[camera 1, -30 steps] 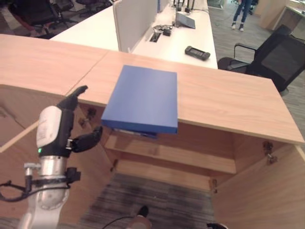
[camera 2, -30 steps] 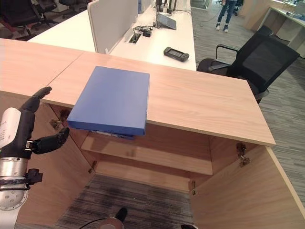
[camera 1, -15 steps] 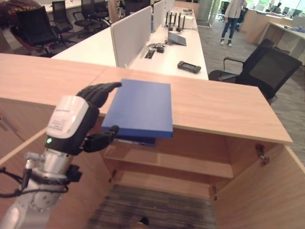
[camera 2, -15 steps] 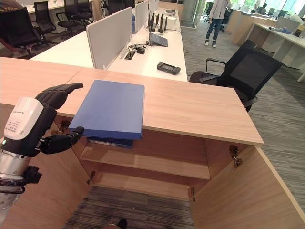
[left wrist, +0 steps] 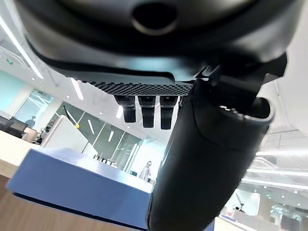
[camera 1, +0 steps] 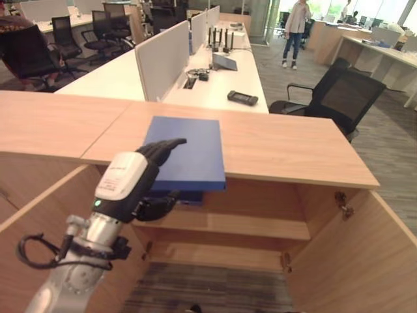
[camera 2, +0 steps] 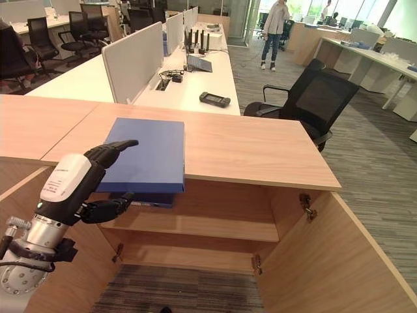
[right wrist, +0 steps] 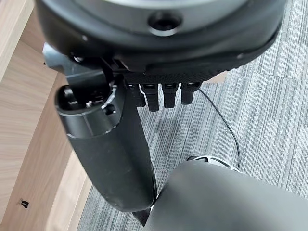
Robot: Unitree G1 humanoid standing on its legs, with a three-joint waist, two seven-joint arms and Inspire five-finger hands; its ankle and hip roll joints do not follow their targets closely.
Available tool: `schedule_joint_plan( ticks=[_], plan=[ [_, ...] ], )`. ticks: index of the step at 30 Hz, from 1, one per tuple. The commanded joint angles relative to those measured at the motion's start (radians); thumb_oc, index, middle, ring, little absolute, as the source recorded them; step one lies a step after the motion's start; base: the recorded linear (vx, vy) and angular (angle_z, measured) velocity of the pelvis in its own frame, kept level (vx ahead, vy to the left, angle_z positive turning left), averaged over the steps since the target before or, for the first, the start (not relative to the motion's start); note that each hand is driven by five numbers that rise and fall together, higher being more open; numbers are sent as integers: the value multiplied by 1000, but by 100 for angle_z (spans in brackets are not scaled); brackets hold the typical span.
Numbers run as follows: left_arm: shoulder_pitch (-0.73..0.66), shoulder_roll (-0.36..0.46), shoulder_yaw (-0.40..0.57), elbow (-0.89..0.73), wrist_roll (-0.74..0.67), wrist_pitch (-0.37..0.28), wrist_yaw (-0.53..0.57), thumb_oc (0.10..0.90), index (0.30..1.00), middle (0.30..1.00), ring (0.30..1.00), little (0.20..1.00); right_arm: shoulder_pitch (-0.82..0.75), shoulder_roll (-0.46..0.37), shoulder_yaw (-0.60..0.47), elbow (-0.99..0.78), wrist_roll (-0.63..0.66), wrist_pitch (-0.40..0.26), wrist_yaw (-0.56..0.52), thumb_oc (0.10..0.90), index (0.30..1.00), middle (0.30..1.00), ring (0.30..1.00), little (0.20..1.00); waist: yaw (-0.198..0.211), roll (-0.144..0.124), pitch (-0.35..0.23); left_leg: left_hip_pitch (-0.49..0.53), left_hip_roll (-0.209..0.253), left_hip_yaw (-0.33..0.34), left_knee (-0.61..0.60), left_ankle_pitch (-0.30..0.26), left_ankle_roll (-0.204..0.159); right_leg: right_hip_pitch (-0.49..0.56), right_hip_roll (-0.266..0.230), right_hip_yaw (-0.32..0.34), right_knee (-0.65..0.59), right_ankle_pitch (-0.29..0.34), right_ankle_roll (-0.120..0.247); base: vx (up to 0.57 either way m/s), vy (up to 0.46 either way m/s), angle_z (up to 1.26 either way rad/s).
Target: Put the empty folder in the office cabinet
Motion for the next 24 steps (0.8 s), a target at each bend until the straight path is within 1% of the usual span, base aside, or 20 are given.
schedule_joint_plan(
  ticks=[1, 6, 9, 10, 13, 15, 23, 24],
  plan=[
    [-62, 8, 56, -63, 34, -30, 49, 800, 900, 900, 900, 900, -36, 7, 44, 16, -53, 15, 10, 800, 900, 900, 900, 900, -14, -44, 4, -24, -7, -5, 64, -106, 16, 7, 8, -9, -115, 79, 5, 0, 0, 0],
    [-72, 3, 29, -48, 65, -29, 50, 800, 900, 900, 900, 900, -38, 8, 45, 20, -58, 14, 10, 800, 900, 900, 900, 900, -17, -48, -1, -21, -5, 0, 60, -106, 16, 6, 10, -4, -115, 80, 6, 1, -3, -3],
    [-90, -2, 11, -17, 118, -19, 77, 800, 900, 900, 900, 900, -44, 5, 48, 21, -56, 14, 6, 800, 900, 900, 900, 900, -20, -52, -3, -21, -3, 3, 62, -107, 17, 5, 12, 1, -115, 79, 4, -2, -4, -1],
    [-106, 2, -5, 2, 149, -18, 81, 800, 900, 900, 900, 900, -48, 2, 49, 23, -57, 14, 3, 800, 900, 900, 900, 900, -23, -53, -6, -22, -3, 6, 63, -108, 17, 4, 13, 6, -117, 81, 3, -6, -7, -4],
    [-136, 3, -34, 28, 184, -13, 87, 800, 900, 900, 900, 900, -53, 0, 49, 27, -58, 13, 3, 800, 900, 900, 900, 900, -28, -54, -8, -24, -1, 8, 63, -108, 17, 1, 15, 11, -116, 82, 2, -7, -8, -5],
    [-178, 4, -79, 60, 217, -7, 87, 800, 900, 900, 900, 900, -56, -3, 55, 30, -63, 14, 1, 800, 900, 900, 900, 900, -38, -55, -13, -23, 0, 12, 64, -109, 18, 0, 15, 17, -117, 84, 2, -7, -7, -4],
    [-231, 3, -125, 125, 288, 14, 105, 800, 900, 900, 900, 900, -57, -9, 53, 40, -73, 21, -1, 800, 900, 900, 900, 900, -44, -54, -19, -11, 2, 24, 61, -113, 19, 4, 12, 22, -111, 81, 5, 1, 4, -5],
    [-253, -2, -143, 148, 307, 22, 112, 800, 900, 900, 900, 900, -56, -11, 55, 43, -75, 22, -2, 800, 900, 900, 900, 900, -49, -55, -22, -7, 2, 26, 60, -113, 19, 5, 12, 25, -111, 81, 6, 0, 0, 0]
  ],
)
